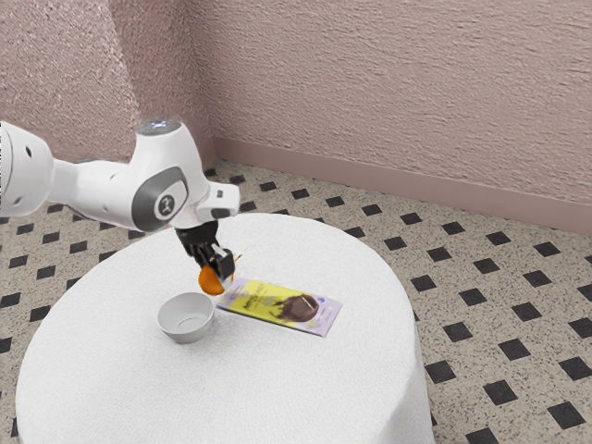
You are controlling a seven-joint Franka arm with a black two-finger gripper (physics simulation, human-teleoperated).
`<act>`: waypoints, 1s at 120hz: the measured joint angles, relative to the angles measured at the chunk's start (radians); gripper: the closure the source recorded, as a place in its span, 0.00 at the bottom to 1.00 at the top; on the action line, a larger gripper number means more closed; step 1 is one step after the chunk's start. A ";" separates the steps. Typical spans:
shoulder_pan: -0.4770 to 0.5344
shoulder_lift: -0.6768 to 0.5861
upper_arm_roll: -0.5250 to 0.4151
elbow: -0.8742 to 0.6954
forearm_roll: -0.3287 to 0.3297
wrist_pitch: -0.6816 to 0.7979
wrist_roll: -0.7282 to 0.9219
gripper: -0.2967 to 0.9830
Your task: Place the pear in the bowl.
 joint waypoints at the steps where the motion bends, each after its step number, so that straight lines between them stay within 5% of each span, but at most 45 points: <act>1: 0.000 0.001 0.001 -0.003 0.000 -0.002 0.000 0.61; 43: 0.049 0.033 0.024 -0.065 0.014 -0.016 0.001 0.61; 80: 0.069 0.010 0.023 -0.056 -0.015 0.019 0.047 0.32; 102: 0.068 -0.228 0.018 0.117 0.004 -0.282 -0.040 0.27; 120: -0.007 -0.221 0.008 0.499 0.048 -0.576 -0.109 0.25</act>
